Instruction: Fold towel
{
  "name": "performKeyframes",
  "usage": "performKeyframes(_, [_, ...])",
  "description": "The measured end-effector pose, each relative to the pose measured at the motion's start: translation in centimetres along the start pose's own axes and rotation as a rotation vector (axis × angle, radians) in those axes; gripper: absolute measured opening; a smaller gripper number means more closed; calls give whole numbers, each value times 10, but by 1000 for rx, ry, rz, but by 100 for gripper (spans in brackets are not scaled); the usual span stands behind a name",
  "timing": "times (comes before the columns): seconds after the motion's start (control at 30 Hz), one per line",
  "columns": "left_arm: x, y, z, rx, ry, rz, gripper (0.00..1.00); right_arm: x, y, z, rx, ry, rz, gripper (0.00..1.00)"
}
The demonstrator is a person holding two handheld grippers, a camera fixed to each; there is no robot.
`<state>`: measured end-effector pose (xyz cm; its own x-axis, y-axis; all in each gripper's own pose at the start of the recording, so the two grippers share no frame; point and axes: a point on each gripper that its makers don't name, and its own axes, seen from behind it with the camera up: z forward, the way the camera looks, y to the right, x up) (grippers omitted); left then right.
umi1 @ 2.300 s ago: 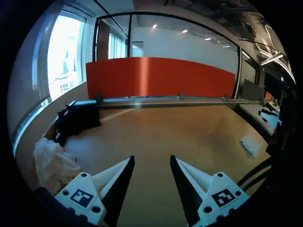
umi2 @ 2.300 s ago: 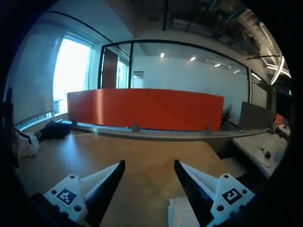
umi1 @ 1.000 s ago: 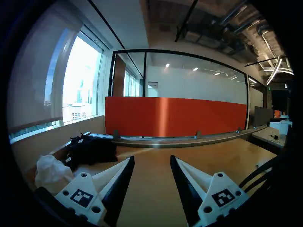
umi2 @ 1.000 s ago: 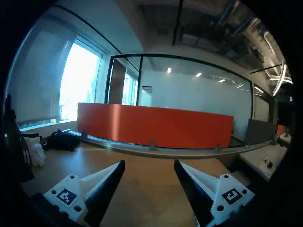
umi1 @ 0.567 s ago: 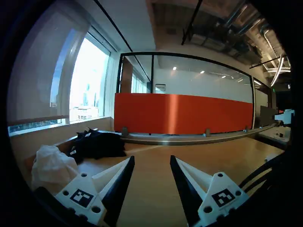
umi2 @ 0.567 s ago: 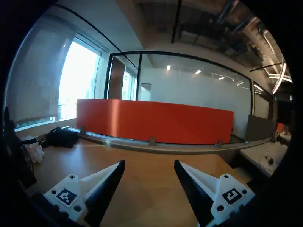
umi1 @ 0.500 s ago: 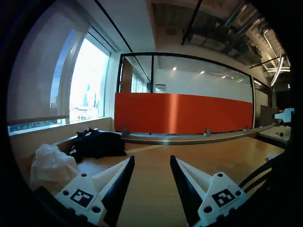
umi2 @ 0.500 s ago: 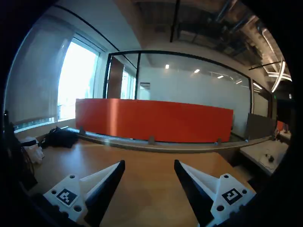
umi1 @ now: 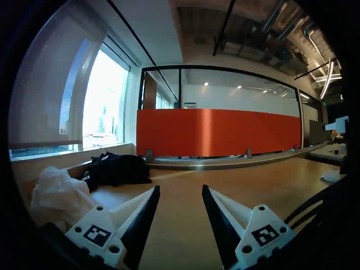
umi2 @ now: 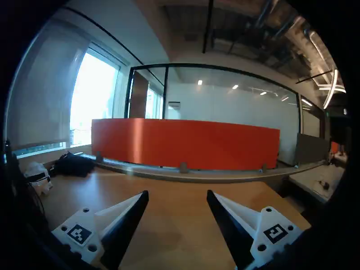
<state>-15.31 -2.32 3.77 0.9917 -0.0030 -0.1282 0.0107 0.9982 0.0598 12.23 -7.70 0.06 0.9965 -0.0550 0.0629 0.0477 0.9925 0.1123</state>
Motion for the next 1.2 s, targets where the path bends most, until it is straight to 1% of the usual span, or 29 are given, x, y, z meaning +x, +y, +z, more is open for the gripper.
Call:
performKeyframes(0.2, [-9,-3,-2,7,-3,3,68,-1,-4,2,13,2,-3,100])
performKeyframes(0.3, [-10,-2,0,7,-9,17,68,-3,-4,3,15,3,-5,100])
performKeyframes(0.57, [-12,-4,0,11,-16,16,68,-5,-4,5,16,-1,0,100])
performKeyframes(0.8, [-13,-3,0,10,-16,19,68,-7,-1,5,14,0,1,100])
performKeyframes(1.0, [-13,-4,0,10,-16,18,68,-6,2,6,8,17,8,100])
performKeyframes(1.2, [-13,-3,0,10,-17,20,68,-3,13,9,-24,47,-19,100])
